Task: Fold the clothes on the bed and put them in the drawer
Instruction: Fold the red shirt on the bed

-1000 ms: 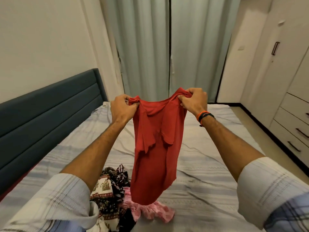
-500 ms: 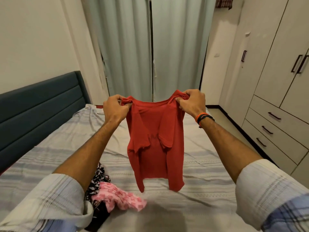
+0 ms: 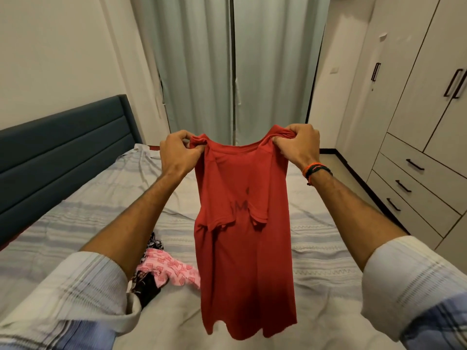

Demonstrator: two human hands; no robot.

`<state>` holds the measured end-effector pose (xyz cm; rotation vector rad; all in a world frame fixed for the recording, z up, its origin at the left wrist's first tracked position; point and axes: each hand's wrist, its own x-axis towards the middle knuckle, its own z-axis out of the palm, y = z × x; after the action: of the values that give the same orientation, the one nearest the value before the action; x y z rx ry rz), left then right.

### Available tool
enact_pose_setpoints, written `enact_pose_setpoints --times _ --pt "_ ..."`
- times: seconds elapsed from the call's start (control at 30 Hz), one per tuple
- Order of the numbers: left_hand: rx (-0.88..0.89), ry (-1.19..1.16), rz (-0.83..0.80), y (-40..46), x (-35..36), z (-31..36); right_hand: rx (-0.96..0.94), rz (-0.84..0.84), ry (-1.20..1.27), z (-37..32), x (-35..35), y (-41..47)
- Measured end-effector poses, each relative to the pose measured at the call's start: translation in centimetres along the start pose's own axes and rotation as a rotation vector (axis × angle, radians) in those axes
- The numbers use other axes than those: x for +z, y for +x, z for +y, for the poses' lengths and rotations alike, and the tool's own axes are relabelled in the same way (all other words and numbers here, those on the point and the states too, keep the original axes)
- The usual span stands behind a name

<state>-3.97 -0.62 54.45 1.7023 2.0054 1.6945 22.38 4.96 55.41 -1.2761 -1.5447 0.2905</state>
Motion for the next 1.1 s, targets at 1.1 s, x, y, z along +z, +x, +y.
enact_pose_setpoints --times 1.1 --pt "-0.714 0.329 -0.748 3.1 41.1 -38.7 0.747 -0.600 -0.211 41.7 35.8 6.3"
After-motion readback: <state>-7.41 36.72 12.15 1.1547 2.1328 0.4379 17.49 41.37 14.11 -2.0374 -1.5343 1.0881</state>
